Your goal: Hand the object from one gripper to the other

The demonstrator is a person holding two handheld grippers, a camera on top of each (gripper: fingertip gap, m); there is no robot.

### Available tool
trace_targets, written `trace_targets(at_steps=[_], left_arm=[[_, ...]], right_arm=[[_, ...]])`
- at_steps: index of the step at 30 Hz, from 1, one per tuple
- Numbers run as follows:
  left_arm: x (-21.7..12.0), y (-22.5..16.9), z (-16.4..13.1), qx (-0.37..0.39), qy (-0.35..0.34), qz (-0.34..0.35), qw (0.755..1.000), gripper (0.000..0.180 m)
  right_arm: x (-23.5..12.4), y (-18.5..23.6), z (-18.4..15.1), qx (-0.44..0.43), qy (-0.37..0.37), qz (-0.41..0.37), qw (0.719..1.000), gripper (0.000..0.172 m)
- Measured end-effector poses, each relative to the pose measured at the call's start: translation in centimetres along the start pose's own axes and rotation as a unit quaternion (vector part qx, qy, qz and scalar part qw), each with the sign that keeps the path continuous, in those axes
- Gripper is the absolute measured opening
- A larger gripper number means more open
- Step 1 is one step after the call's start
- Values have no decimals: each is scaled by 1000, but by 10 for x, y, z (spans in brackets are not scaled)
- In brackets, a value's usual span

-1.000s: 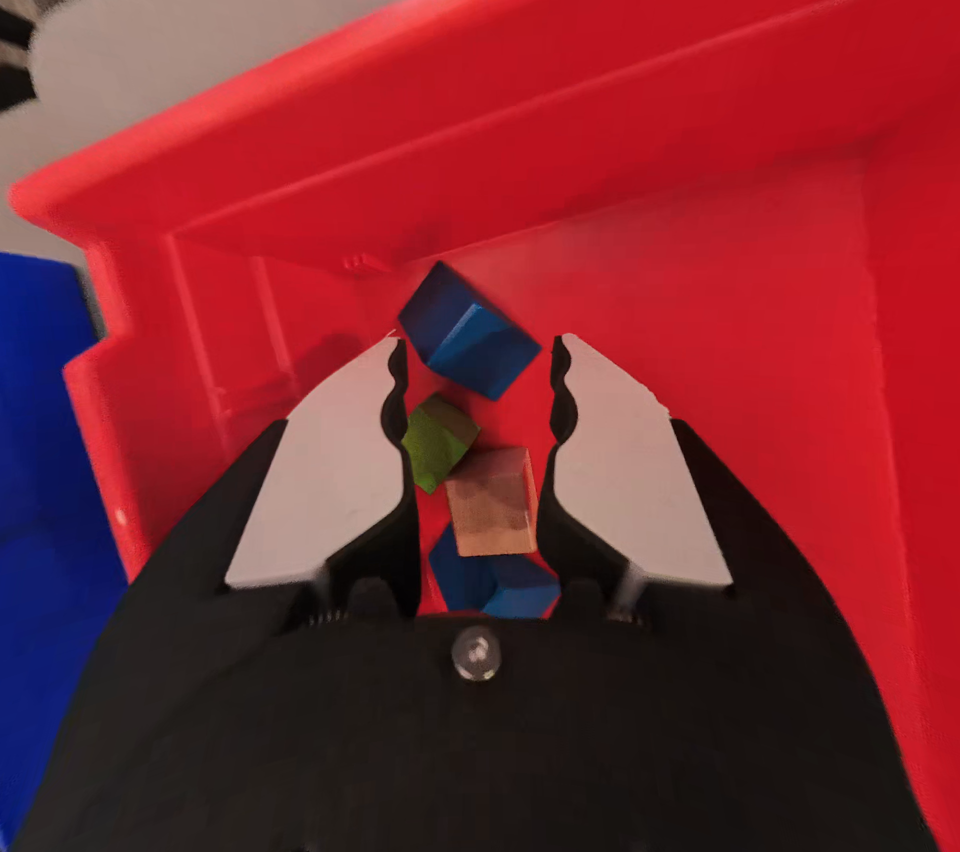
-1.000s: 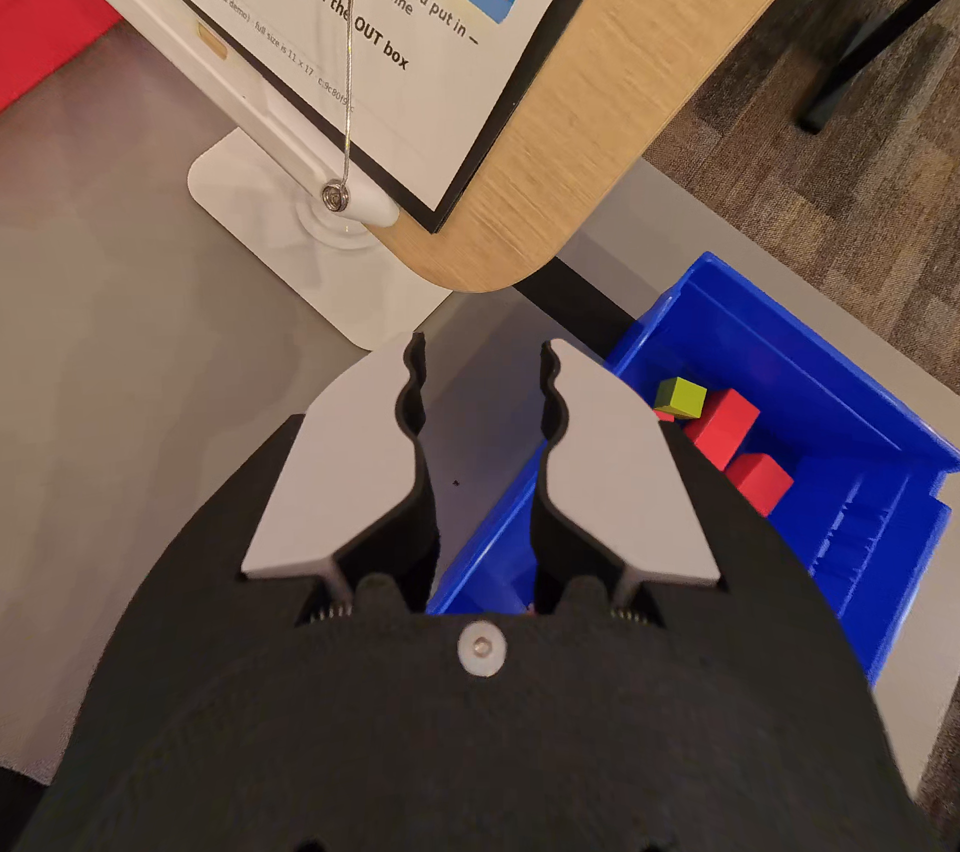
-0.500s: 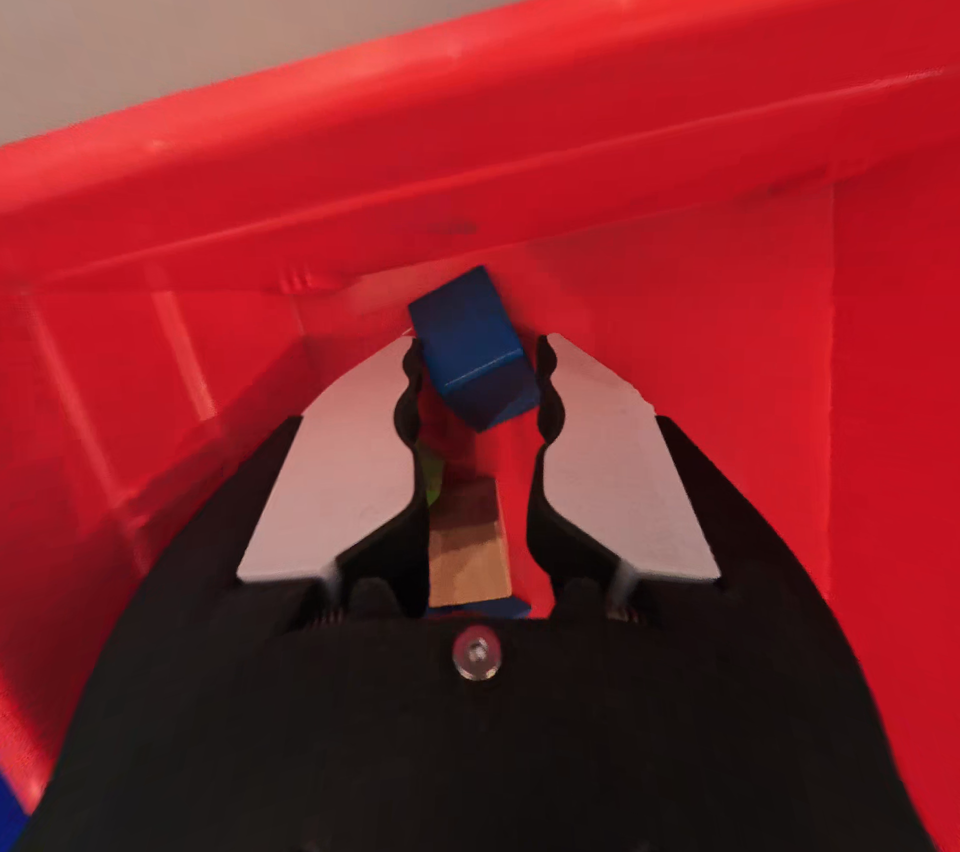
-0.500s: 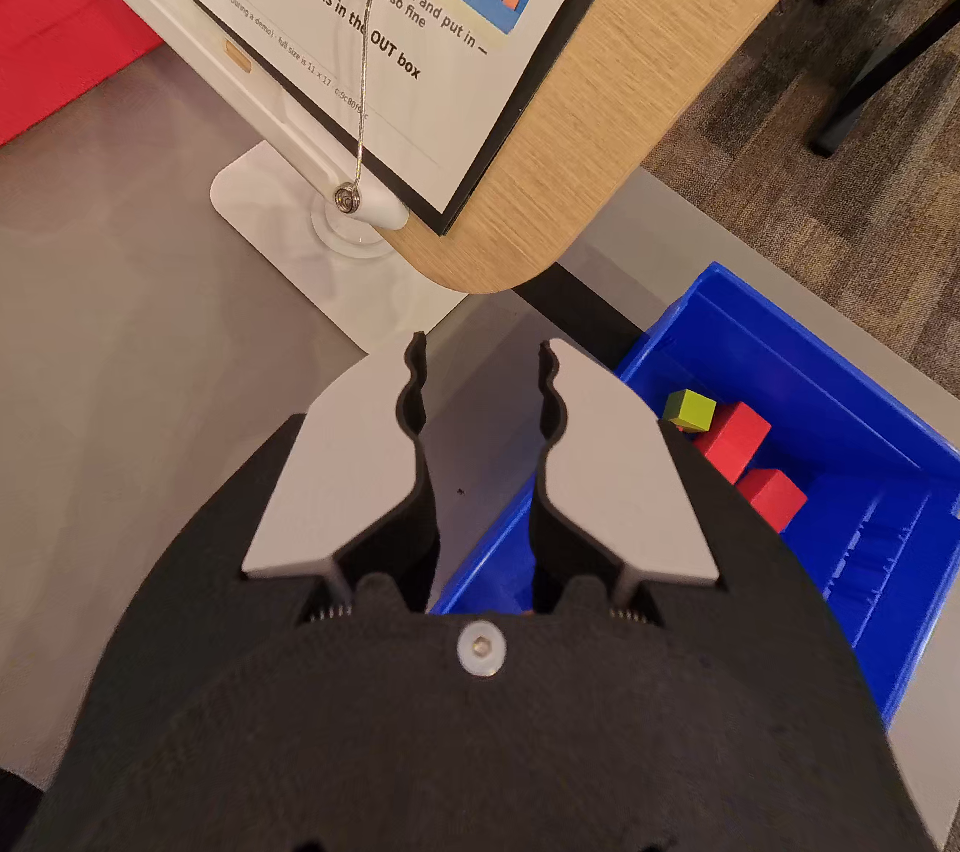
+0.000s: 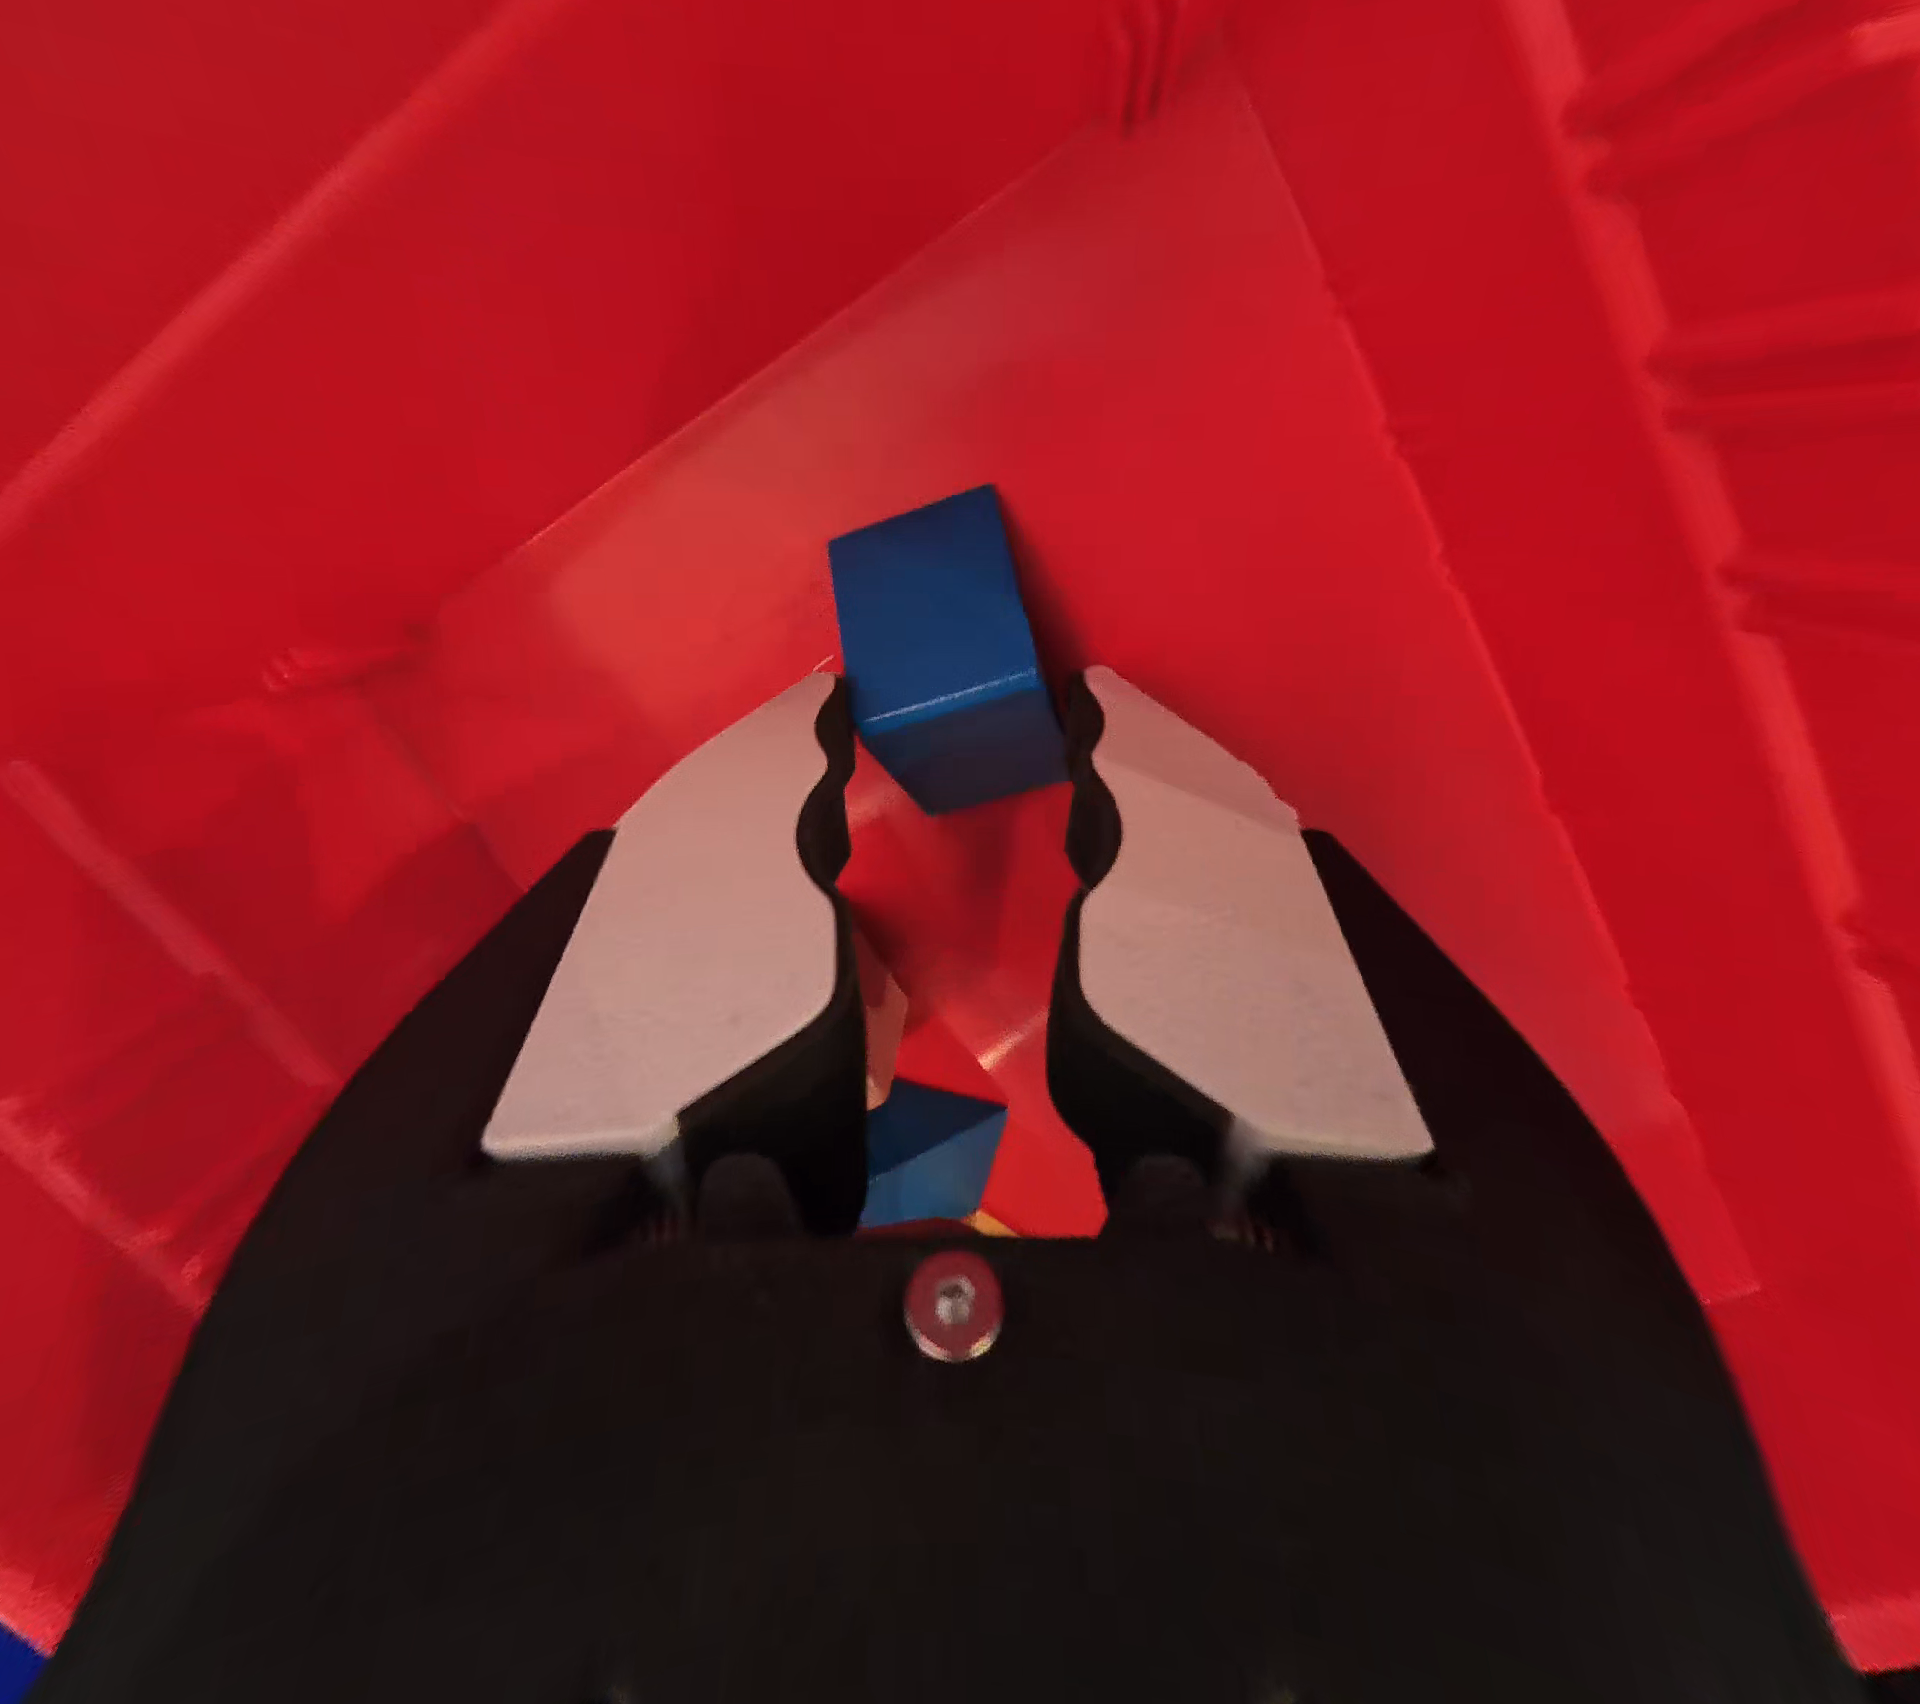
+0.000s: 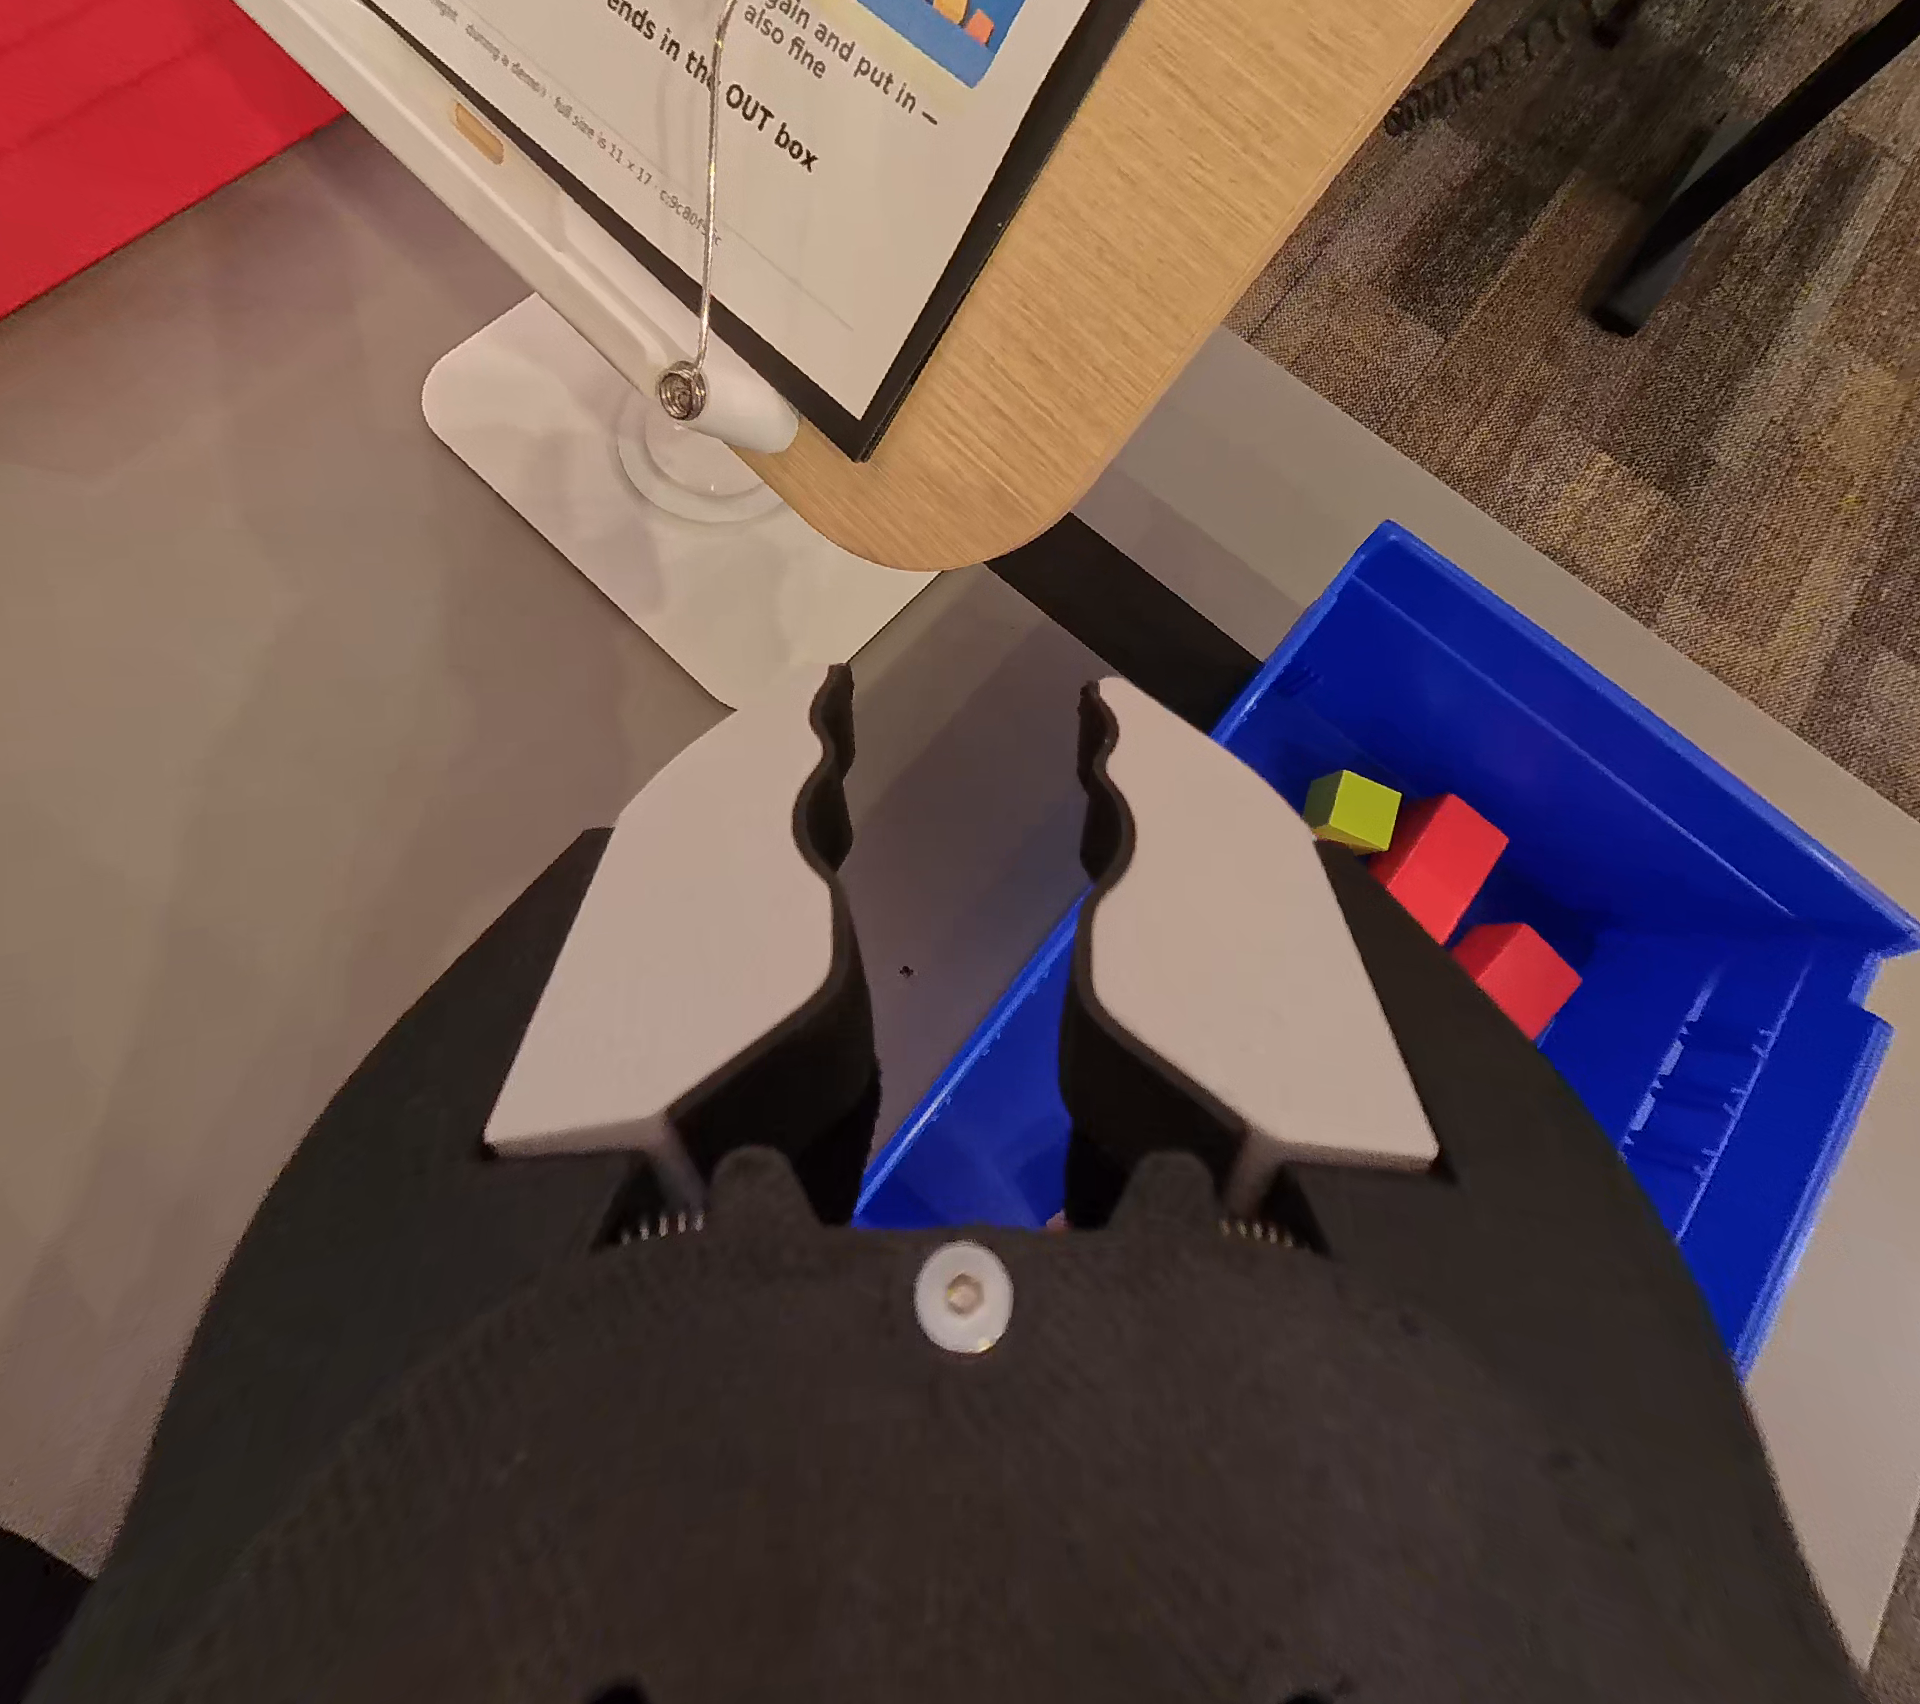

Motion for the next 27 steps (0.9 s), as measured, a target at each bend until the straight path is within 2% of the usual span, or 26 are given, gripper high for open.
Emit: trace_targets(at_steps=[6,9,12,15,19,24,27], left_arm=[[-14,-6,3,12,-46,3,999,36],[-45,-12,5,23,-84,14,996,36],[-92,-33,14,61,-136,20,989,36],[-142,-84,36,141,-190,0,972,36],[-192,-184,64,288,-237,-58,926,36],[-222,-278,82,417,-240,-99,871,36],[-227,-302,89,459,-227,-90,854,36]], right_arm=[[-15,28,14,-57,-35,44,997,38],[-26,67,23,-114,-64,109,985,39],[-37,114,36,-171,-107,177,963,41],[-43,164,50,-219,-166,241,931,43],[-32,205,54,-249,-193,283,906,43],[-9,228,42,-283,-172,301,894,43],[-6,237,33,-306,-157,311,886,41]])
Point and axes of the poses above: each gripper's, where its closed fingertips meet, x out along the fingers, z out of its top, y = z × x across the jaws, the point moved 1 cm from there along -x, back along the fingers, and after that the axes turned 9 degrees about x, right-handed, at the moved point
